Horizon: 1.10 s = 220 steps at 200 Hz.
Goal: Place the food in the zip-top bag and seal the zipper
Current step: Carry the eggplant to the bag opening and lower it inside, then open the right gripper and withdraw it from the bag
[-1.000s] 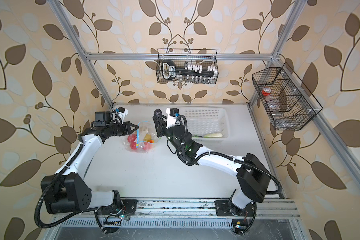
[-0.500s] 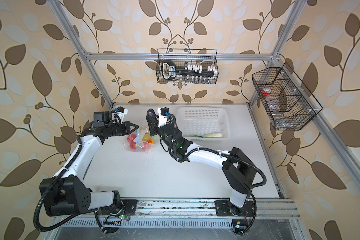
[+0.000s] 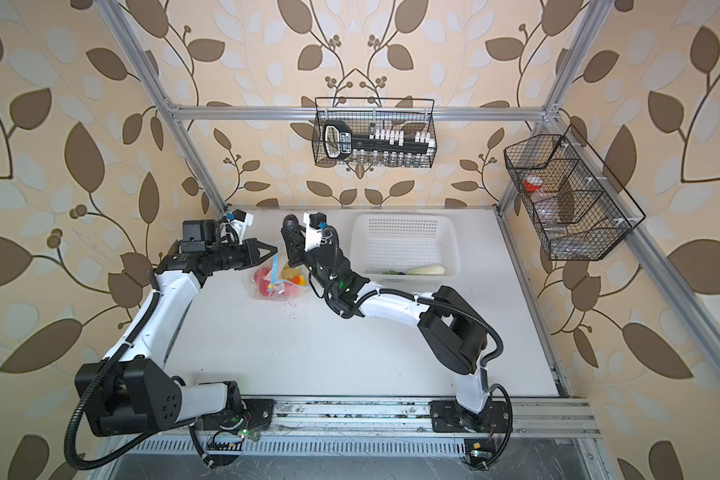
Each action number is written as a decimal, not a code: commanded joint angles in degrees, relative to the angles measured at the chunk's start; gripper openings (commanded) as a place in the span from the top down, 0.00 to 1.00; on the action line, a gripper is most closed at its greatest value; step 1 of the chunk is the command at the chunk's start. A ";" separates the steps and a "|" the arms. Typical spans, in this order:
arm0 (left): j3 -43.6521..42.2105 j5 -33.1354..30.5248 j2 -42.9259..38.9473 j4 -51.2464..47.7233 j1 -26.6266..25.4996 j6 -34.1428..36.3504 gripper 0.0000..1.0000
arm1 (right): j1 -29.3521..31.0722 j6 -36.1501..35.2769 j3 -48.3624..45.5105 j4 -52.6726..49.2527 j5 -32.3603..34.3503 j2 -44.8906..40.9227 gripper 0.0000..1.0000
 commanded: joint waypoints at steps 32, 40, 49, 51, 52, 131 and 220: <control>6.53 2.86 2.02 -0.54 0.35 -1.95 1.00 | 0.46 1.64 1.25 2.64 0.62 2.96 0.78; 6.75 2.86 2.11 -0.38 0.30 -2.22 1.00 | 0.46 2.23 0.85 3.07 0.45 3.20 0.77; 7.09 3.04 2.05 -0.30 0.34 -2.42 1.00 | 0.50 2.62 0.70 3.31 0.14 3.44 0.76; 7.14 3.04 2.12 -0.35 0.29 -2.53 1.00 | 0.46 2.69 0.58 3.33 0.08 3.48 0.75; 7.17 3.04 2.13 -0.31 0.32 -2.56 1.00 | 0.46 2.72 0.56 3.30 0.10 3.50 0.75; 7.39 1.86 1.73 -0.84 0.28 -1.96 1.00 | 0.28 3.85 -0.60 1.42 -1.94 1.07 0.29; 4.33 -0.12 0.55 0.13 0.43 -0.74 1.00 | -8.03 9.50 -1.23 -18.67 -10.78 -15.26 0.17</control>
